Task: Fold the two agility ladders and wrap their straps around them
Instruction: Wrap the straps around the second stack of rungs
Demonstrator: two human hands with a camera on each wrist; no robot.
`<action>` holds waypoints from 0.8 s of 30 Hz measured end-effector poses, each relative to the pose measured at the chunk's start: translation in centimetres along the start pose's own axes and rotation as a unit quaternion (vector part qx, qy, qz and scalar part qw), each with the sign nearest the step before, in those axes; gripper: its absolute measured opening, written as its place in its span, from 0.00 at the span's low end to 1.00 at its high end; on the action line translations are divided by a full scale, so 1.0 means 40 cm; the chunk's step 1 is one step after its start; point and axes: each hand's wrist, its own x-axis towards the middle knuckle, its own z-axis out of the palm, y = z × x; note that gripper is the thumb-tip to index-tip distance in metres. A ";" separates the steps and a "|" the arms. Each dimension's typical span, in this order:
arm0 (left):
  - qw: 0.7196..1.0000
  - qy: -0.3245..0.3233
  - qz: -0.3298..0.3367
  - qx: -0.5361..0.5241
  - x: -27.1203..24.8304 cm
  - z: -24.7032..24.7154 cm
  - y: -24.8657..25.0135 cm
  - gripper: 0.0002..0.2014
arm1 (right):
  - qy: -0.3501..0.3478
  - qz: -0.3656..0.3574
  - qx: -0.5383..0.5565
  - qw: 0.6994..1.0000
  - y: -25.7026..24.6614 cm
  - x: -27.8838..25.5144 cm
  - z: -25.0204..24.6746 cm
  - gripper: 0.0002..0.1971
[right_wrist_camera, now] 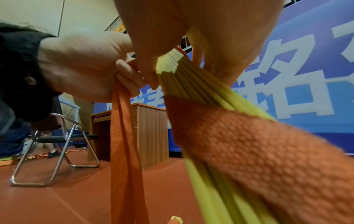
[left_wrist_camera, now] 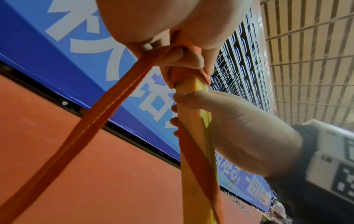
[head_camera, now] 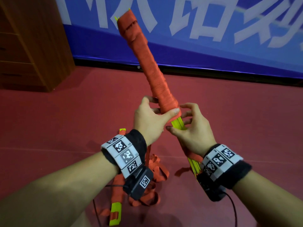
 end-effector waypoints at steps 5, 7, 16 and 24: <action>1.000 -0.012 -0.009 -0.002 0.004 -0.009 0.006 0.27 | 0.027 -0.028 -0.010 0.999 0.000 -0.003 0.001 0.28; 1.000 -0.016 -0.008 -0.001 0.006 -0.015 0.003 0.27 | 0.034 -0.035 0.007 0.999 0.000 0.000 -0.004 0.25; 1.000 -0.022 -0.008 0.000 0.008 -0.020 0.000 0.22 | 0.041 -0.008 0.084 0.996 0.013 0.015 -0.014 0.19; 0.999 -0.042 0.006 -0.020 0.012 -0.023 0.020 0.22 | 0.059 0.006 0.162 0.985 0.020 0.017 -0.002 0.21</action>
